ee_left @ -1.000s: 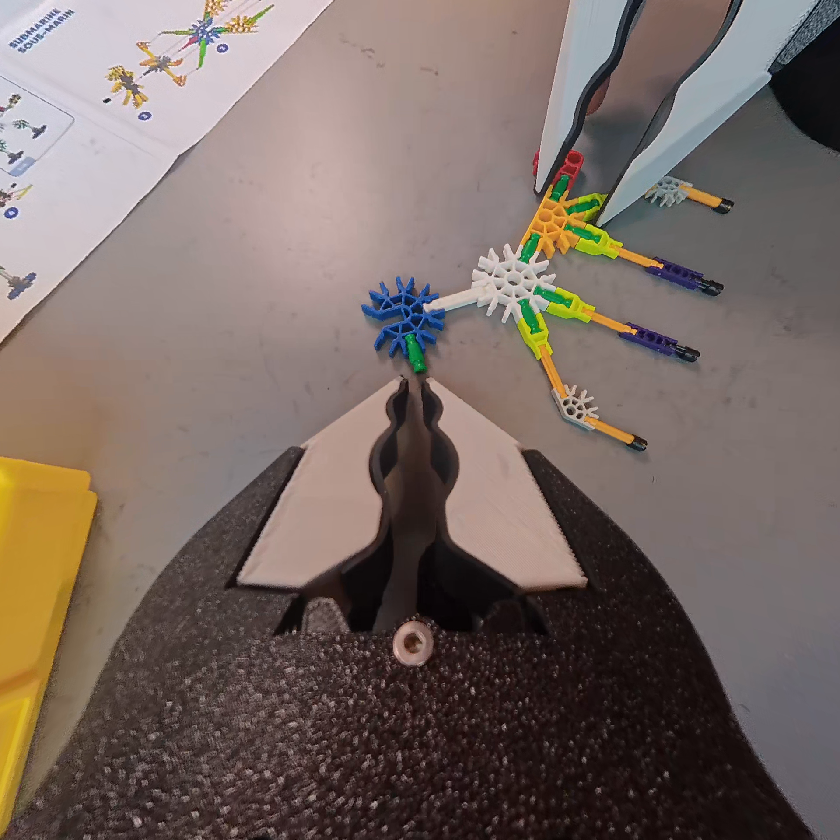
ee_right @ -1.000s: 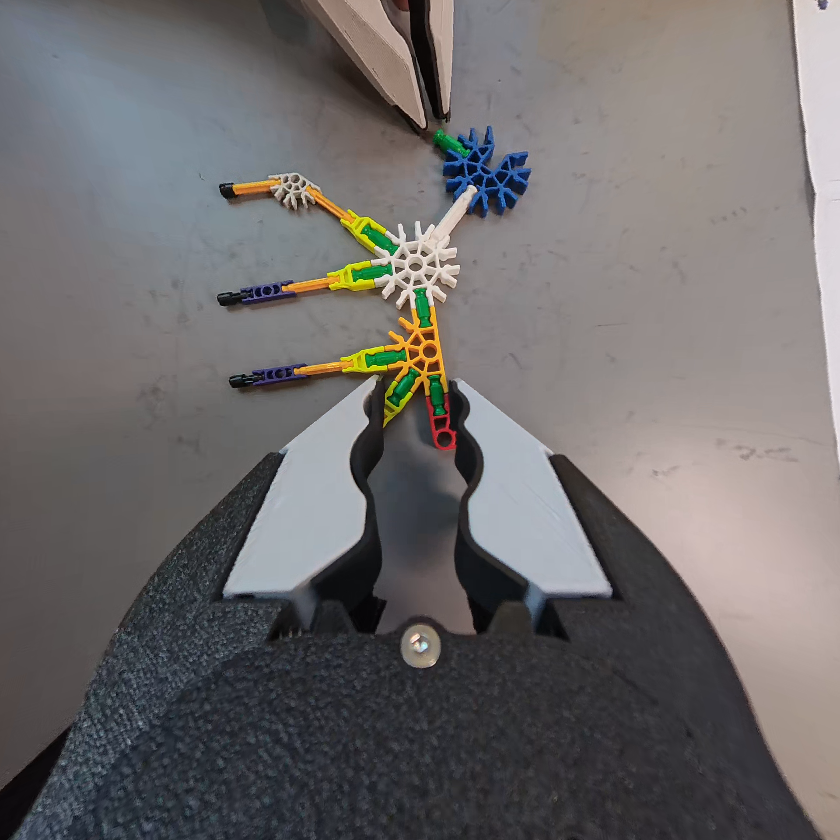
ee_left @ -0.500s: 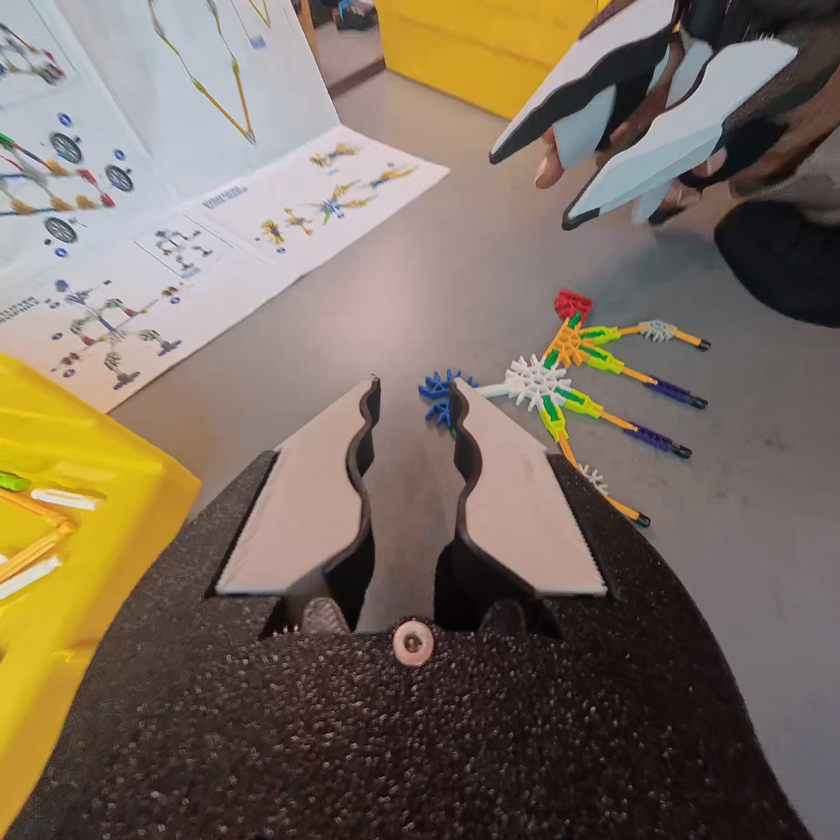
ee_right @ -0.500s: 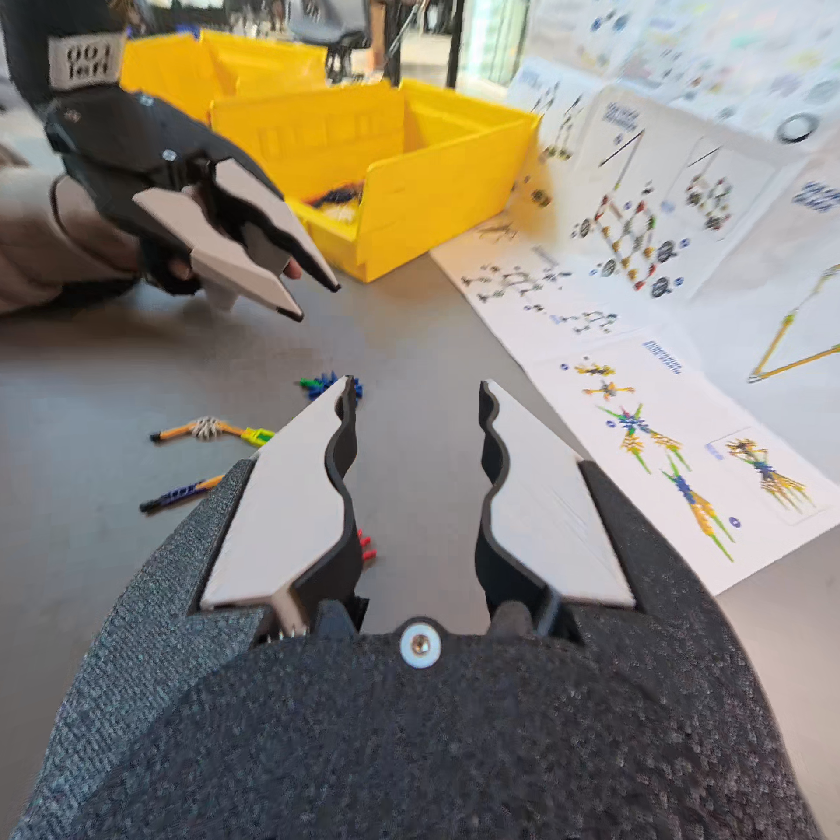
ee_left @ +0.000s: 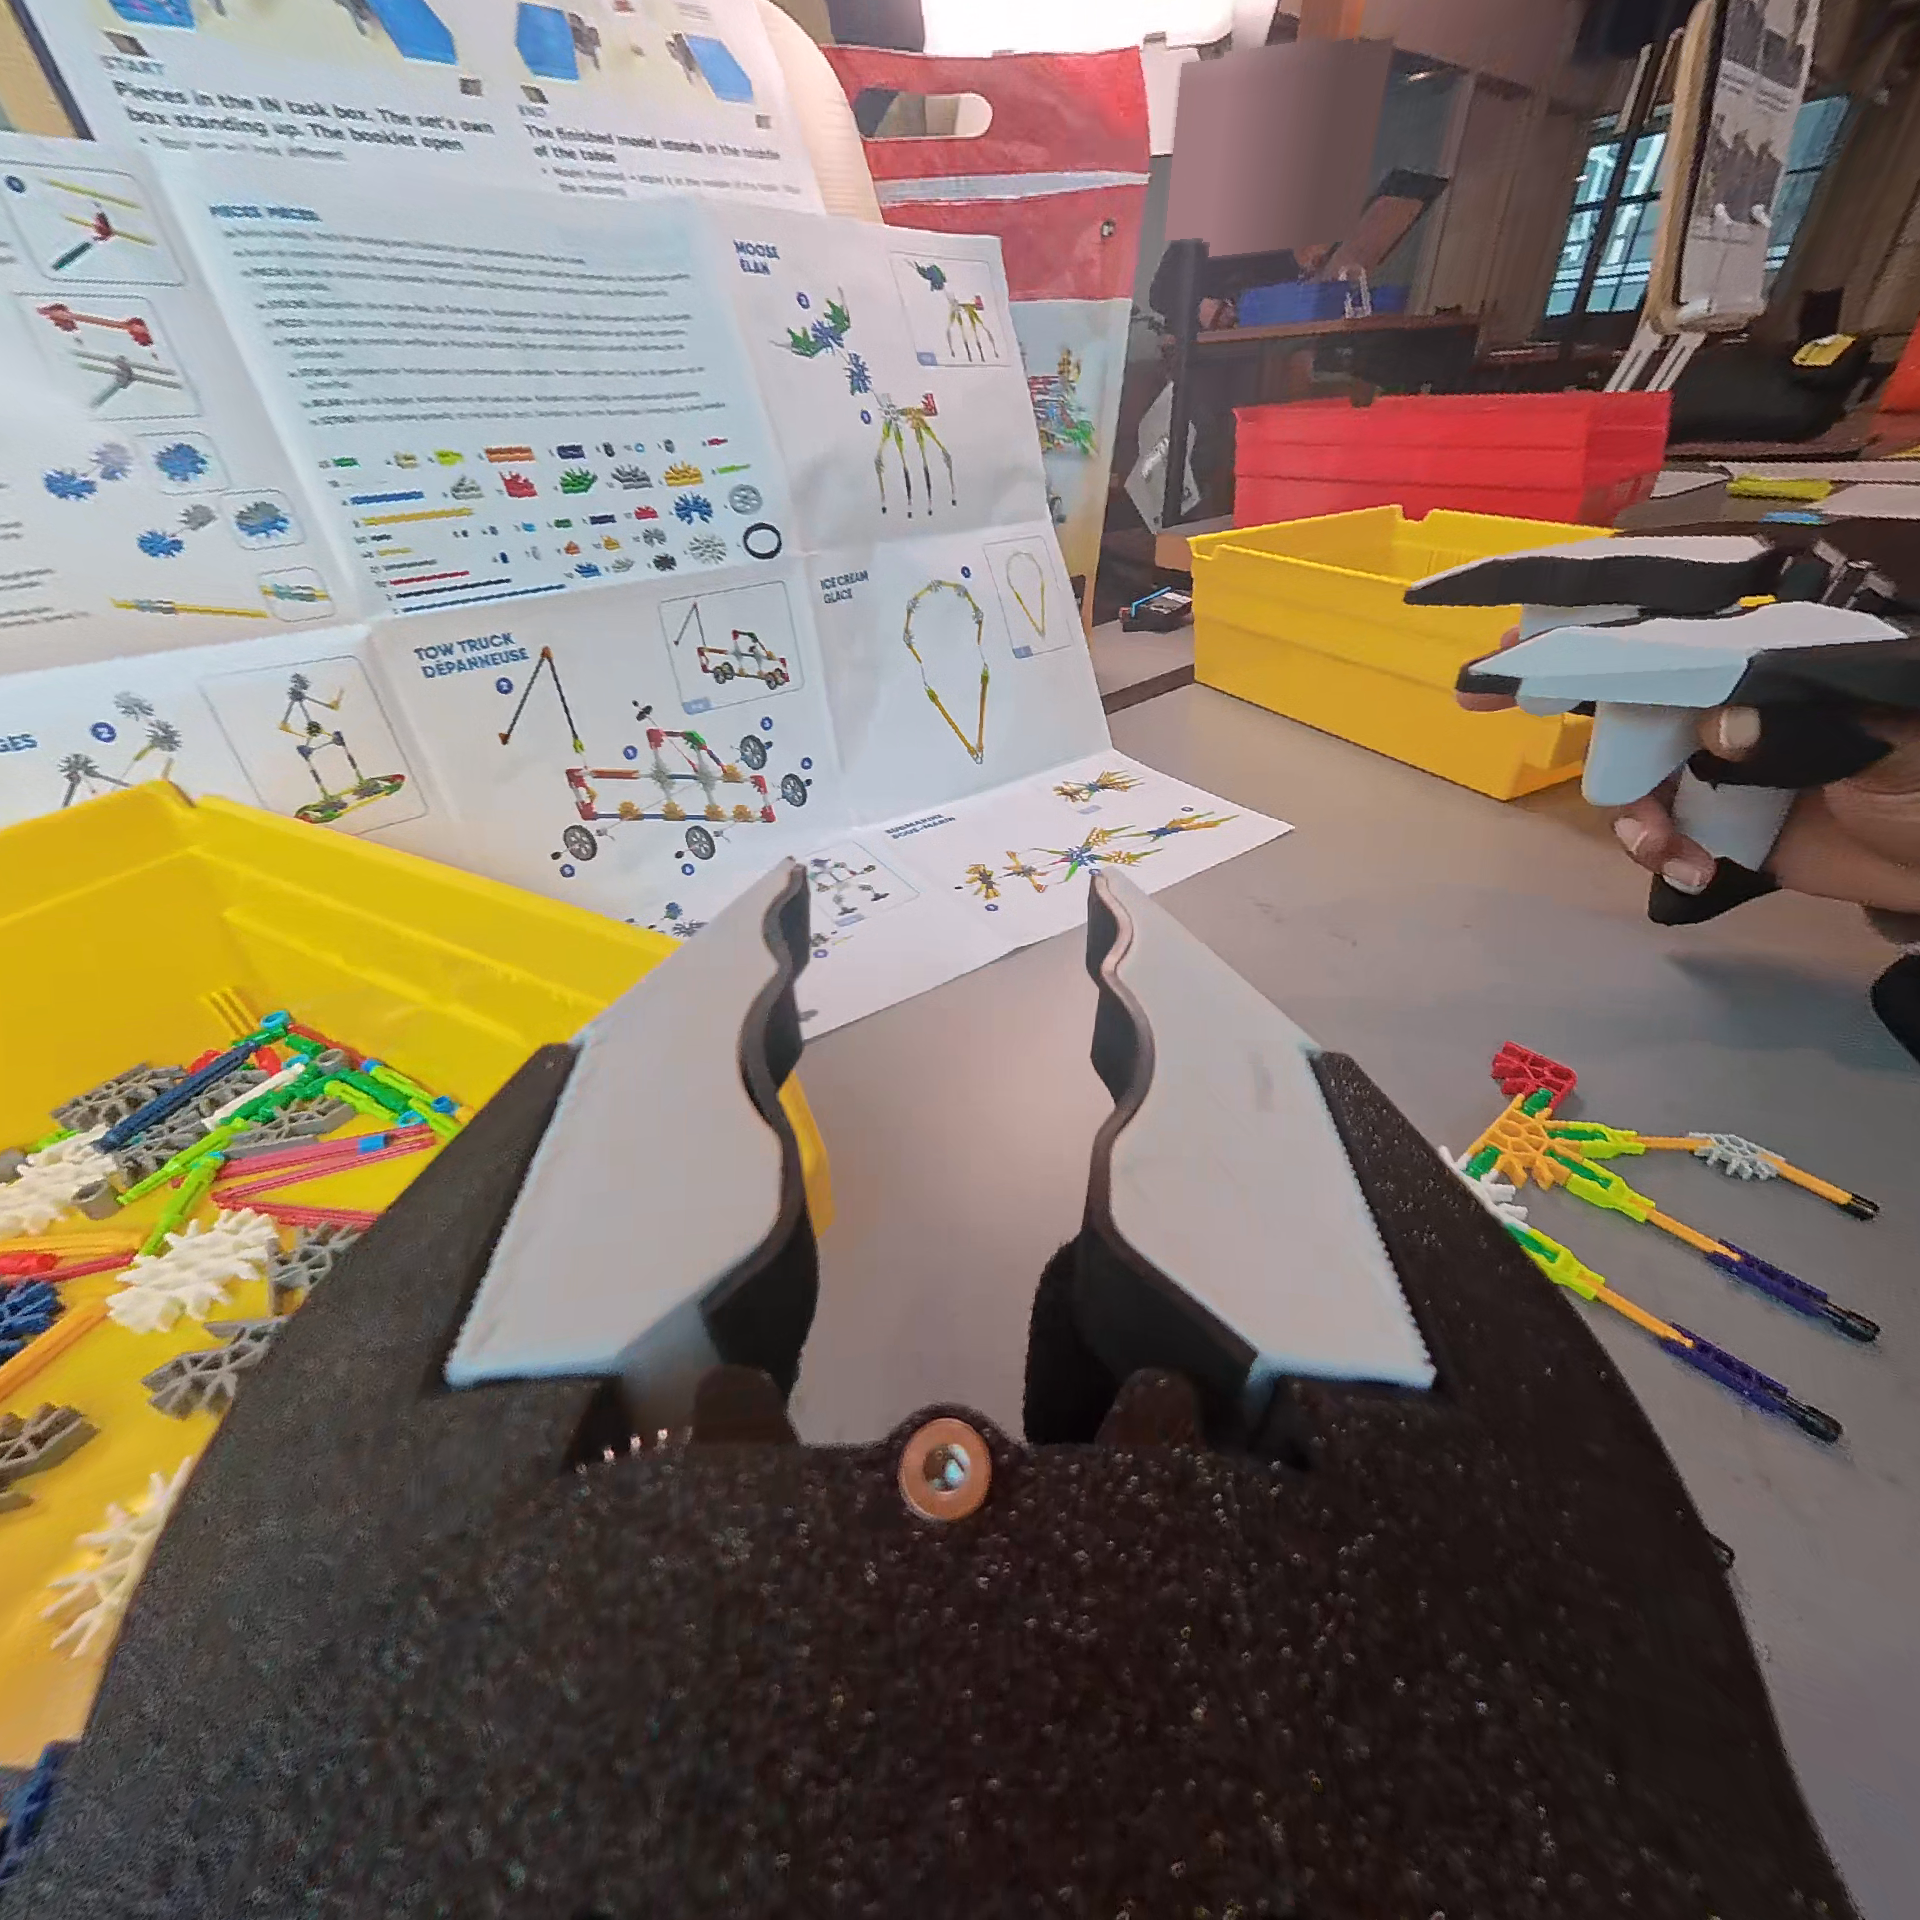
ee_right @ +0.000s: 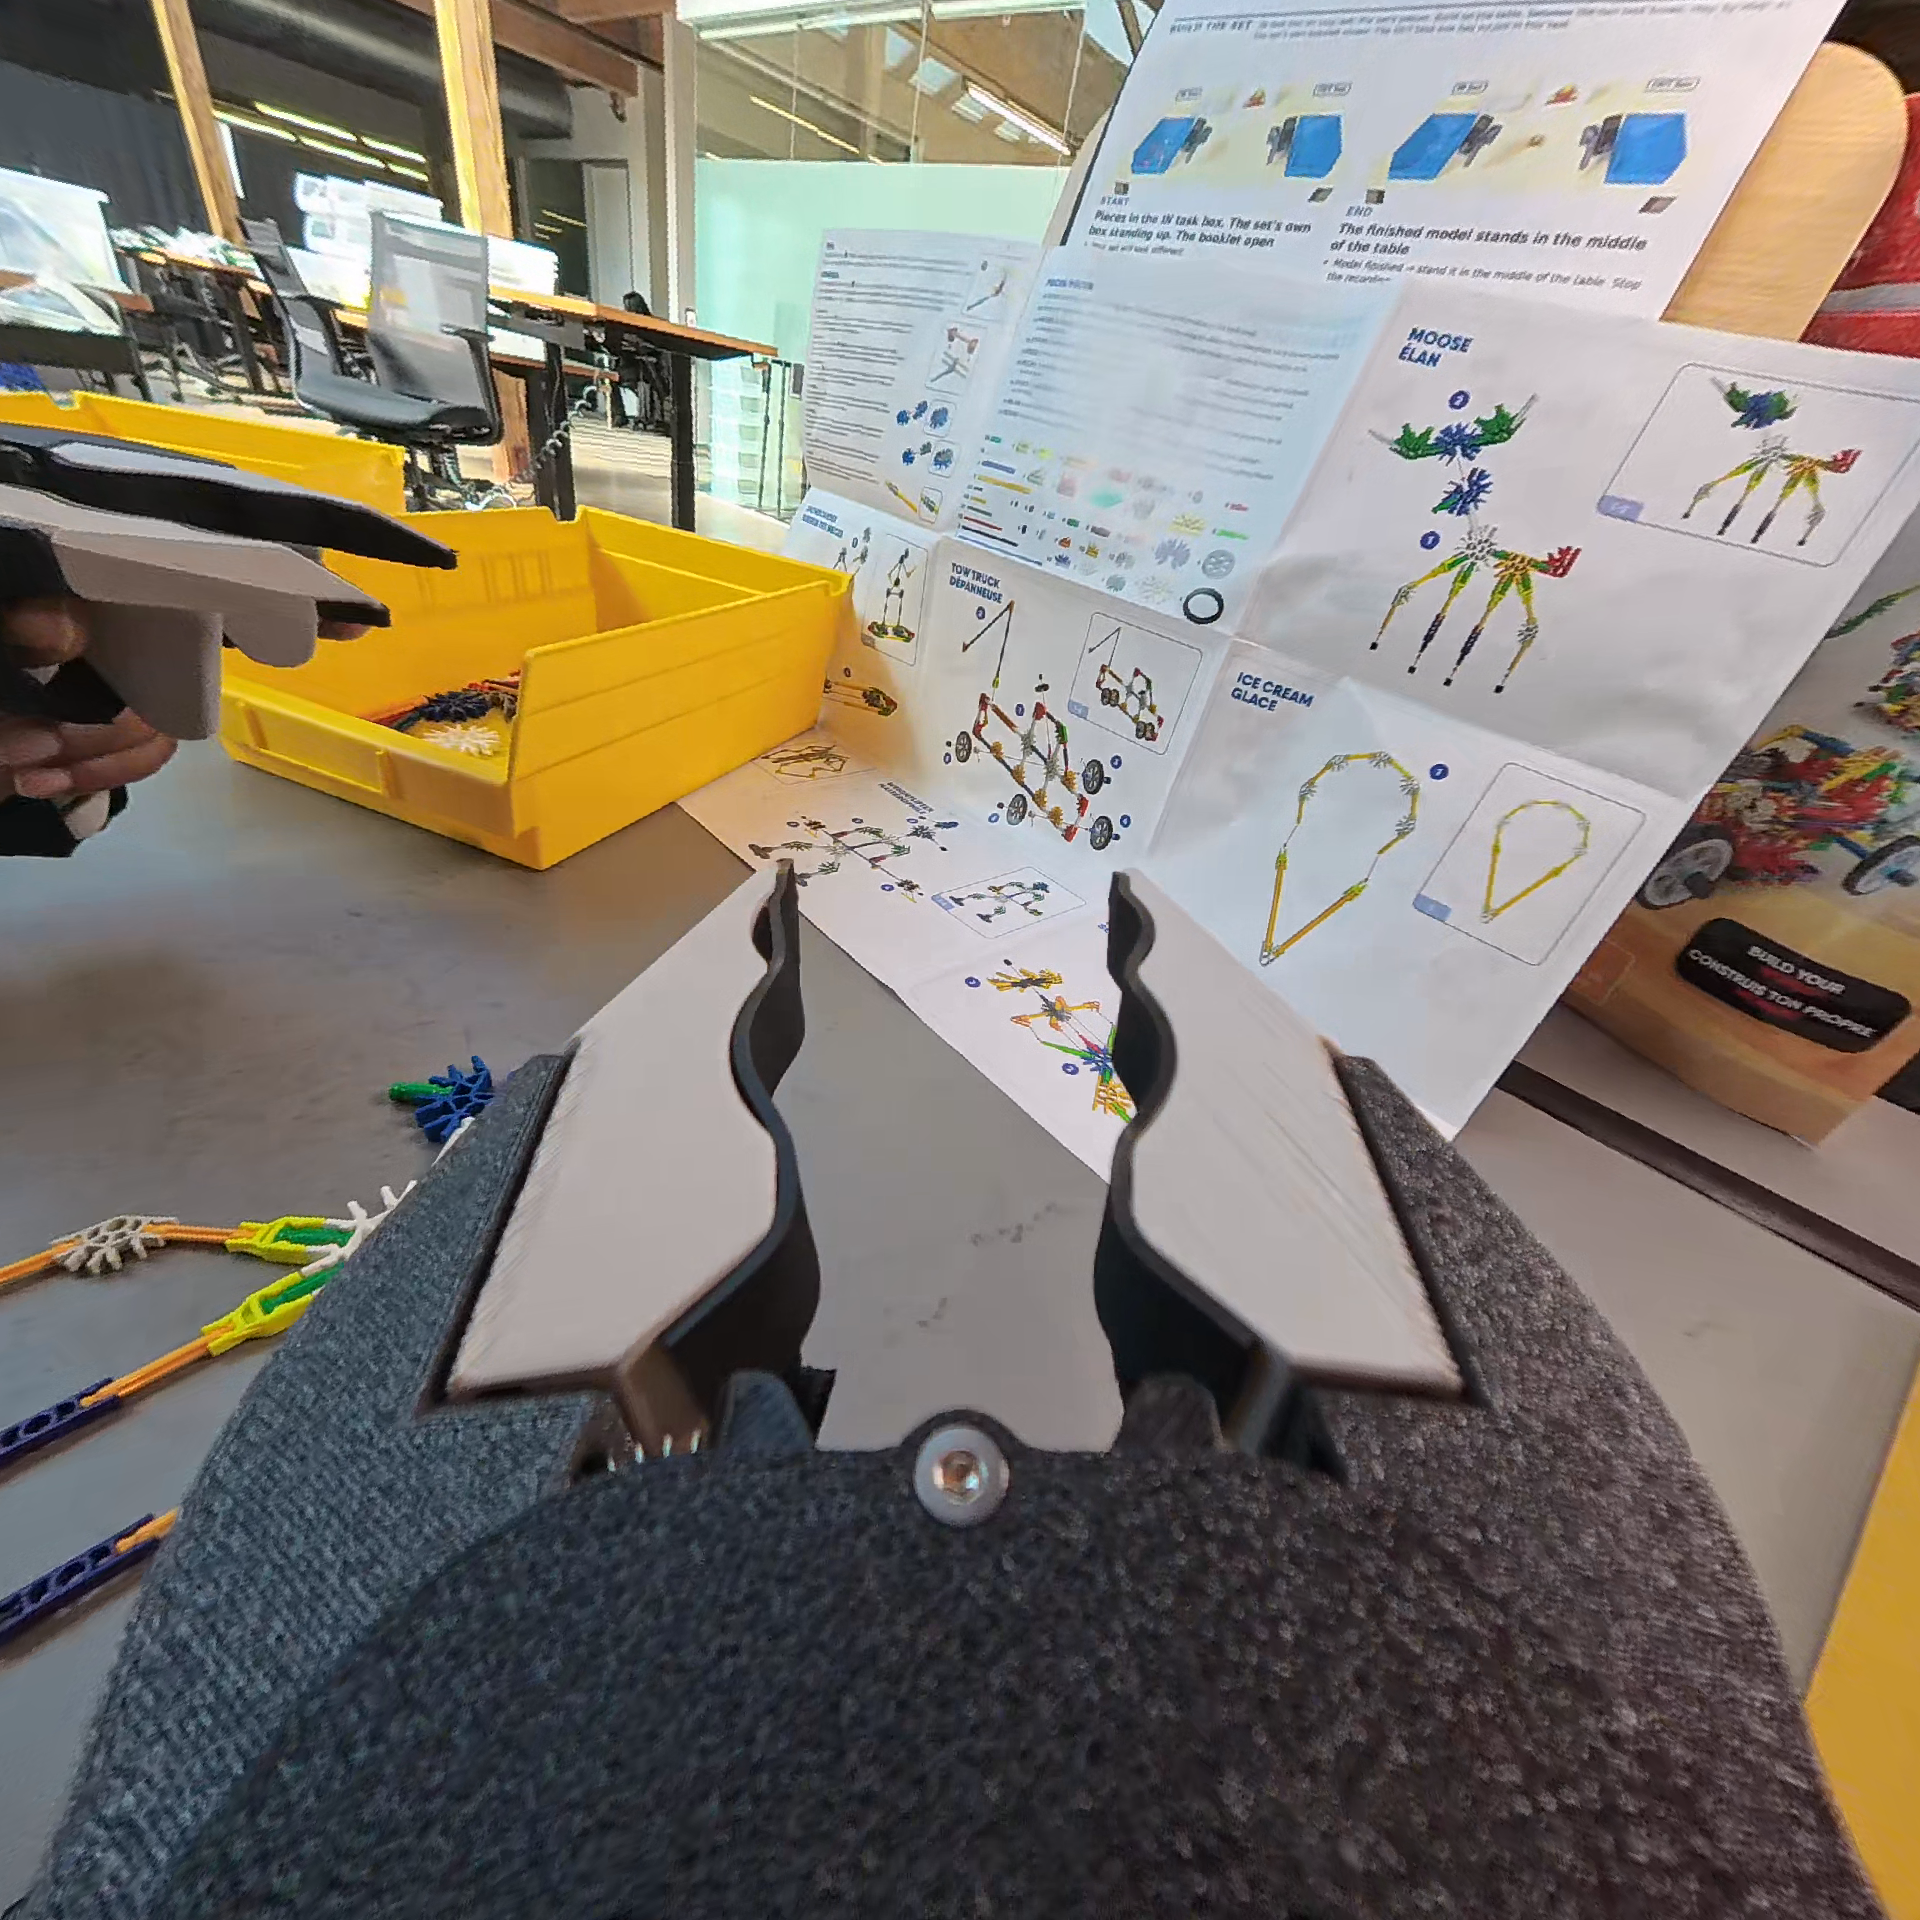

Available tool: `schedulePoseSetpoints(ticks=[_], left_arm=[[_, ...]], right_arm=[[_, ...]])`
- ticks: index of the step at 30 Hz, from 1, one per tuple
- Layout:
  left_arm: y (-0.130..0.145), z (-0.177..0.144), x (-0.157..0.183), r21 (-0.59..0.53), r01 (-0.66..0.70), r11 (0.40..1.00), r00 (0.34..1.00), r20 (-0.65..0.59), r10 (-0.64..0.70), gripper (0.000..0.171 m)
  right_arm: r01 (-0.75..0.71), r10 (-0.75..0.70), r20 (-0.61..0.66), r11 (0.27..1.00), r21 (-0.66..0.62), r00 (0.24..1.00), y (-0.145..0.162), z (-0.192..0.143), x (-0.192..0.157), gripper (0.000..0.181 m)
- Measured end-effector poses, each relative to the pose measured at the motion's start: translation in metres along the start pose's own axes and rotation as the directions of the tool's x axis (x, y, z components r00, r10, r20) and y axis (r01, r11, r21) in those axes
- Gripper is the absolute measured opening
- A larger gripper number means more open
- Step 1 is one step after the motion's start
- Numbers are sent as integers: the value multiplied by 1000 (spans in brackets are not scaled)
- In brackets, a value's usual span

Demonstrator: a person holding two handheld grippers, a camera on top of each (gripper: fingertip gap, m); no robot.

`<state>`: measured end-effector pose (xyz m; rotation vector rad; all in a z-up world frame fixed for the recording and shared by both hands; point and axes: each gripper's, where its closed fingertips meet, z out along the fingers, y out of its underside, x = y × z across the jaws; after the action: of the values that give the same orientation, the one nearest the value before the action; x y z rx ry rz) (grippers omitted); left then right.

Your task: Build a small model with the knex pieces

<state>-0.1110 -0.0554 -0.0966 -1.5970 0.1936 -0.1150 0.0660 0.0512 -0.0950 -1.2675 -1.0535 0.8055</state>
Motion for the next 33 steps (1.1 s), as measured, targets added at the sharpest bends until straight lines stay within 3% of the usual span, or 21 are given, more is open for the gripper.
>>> schedulePoseSetpoints(ticks=[8, 14, 33], left_arm=[[0, -7, -35, 21, 51, 998, 995, 80, -53, 42], [11, -2, -34, -6, 60, 998, 996, 68, -60, 39], [10, -3, -34, -3, 40, 999, 997, 67, -40, 34]], right_arm=[[-51, 50, -24, 999, -4, 998, 4, -1, 8, 57], [-70, 69, -36, 998, -4, 997, 7, 0, 12, 56], [-130, 129, -22, 991, -32, 991, 18, 3, 13, 55]])
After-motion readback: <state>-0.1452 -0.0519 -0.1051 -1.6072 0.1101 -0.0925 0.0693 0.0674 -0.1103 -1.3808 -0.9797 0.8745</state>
